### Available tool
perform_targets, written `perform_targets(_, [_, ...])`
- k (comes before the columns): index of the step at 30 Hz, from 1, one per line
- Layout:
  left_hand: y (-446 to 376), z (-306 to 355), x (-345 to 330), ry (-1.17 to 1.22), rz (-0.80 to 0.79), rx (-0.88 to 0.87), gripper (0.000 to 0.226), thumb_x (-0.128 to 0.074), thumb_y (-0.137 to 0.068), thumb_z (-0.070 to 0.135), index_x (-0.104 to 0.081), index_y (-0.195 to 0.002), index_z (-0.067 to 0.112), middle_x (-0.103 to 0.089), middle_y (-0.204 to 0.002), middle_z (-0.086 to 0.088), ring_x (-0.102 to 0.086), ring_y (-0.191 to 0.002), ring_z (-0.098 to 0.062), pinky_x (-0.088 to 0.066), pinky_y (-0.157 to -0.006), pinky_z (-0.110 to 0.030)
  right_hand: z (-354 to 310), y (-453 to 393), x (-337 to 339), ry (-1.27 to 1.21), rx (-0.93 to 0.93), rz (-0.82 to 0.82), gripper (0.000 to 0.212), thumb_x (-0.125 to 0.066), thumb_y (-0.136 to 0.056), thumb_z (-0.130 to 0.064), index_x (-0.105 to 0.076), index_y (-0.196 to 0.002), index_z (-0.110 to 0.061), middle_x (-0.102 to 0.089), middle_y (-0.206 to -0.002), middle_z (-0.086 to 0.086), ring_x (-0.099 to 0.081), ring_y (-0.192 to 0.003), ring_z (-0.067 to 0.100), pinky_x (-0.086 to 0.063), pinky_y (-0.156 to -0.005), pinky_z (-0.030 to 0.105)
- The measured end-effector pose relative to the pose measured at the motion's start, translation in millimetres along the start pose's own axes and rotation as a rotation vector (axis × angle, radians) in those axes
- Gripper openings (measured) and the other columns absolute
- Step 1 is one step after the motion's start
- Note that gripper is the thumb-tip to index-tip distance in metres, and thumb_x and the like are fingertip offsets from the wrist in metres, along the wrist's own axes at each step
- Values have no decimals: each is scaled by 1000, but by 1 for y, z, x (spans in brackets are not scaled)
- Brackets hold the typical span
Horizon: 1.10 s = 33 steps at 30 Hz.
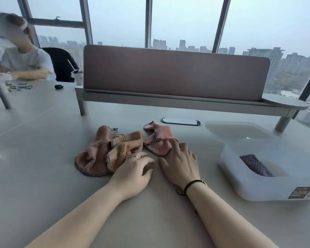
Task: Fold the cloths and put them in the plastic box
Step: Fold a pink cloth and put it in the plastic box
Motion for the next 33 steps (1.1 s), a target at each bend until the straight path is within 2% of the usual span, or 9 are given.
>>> perform_targets(3, [-7, 0, -4, -24, -42, 5, 41, -58, -93, 40, -54, -133, 32, -40, -146, 10, -36, -136, -16, -34, -113, -33, 5, -17, -8, 41, -11, -40, 54, -44, -84, -65, -39, -133, -44, -46, -132, 5, -45, -124, 30, -33, -102, 44])
perform_targets(9, [-11, -7, -8, -48, -75, 41, 50, -56, -93, 43, -44, -140, 34, -21, -160, 2, -19, -148, -23, -28, -118, -41, 6, -20, -12, 33, 130, -104, 27, -46, -89, -52, -56, -102, -31, -48, -132, -2, -42, -123, 26, -34, -101, 44])
perform_targets(14, [-14, -10, -9, -4, -45, -27, 56, -62, -90, 35, -39, -141, 37, -22, -161, 2, -19, -148, -25, -23, -120, -41, 0, 3, 1, -238, 278, -178, 23, -53, -94, -42, -45, -83, -24, -56, -80, -7, -55, -81, 23, -38, -68, 35])
perform_targets(16, [-15, -12, -7, 12, -17, -54, 50, -64, -89, 34, -48, -136, 36, -36, -153, 4, -32, -141, -25, -30, -116, -42, -1, 7, 7, -419, 205, -140, 22, -52, -97, -37, -43, -83, -22, -57, -72, -5, -52, -73, 22, -41, -65, 37])
perform_targets(19, [-14, -8, 0, 118, 109, -149, 6, -64, -91, 39, -66, -95, 34, -63, -102, 9, -60, -99, -13, -48, -87, -35, 0, 11, 13, -539, 118, -29, 22, -53, -97, -38, -44, -85, -21, -57, -68, -4, -51, -66, 17, -40, -62, 34])
perform_targets(21, [-13, -6, 5, 170, 172, -168, 10, -68, -90, 36, -72, -85, 28, -65, -85, 10, -63, -84, -8, -48, -77, -30, 5, 14, 16, -543, 109, -16, 27, -60, -92, -42, -43, -83, -23, -52, -63, -6, -46, -59, 8, -36, -56, 32])
perform_targets(24, [-10, -1, 13, 159, 251, -207, 7, -74, -85, 21, -78, -91, 20, -71, -85, 8, -65, -83, -7, -46, -76, -17, 10, 26, 18, -429, 173, -132, 37, -75, -77, -44, -44, -81, -24, -52, -66, -9, -44, -59, 6, -35, -54, 24])
perform_targets(28, [-2, 6, 20, 247, 229, -286, 20, -77, -82, 9, -78, -101, 17, -73, -97, 7, -68, -96, -5, -48, -88, -18, 17, 48, 27, -474, 168, -86, 26, -69, -84, -32, -47, -74, -21, -49, -60, -5, -36, -56, 10, -33, -54, 29])
perform_targets(33, [15, 33, 37, 346, 89, -314, 15, -72, -81, 41, -77, -87, 28, -69, -93, 19, -63, -98, 5, -46, -83, -13, 29, 66, 67, -729, 79, 12, 34, -54, -97, -27, -44, -68, -12, -41, -57, 0, -35, -56, 14, -33, -53, 32])
Point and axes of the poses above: each hand's wrist, its own y-axis away from the middle knuckle, its own x-axis out of the back of the hand, z = x × y, the point moved 3 cm from there along -y, towards the middle knuckle
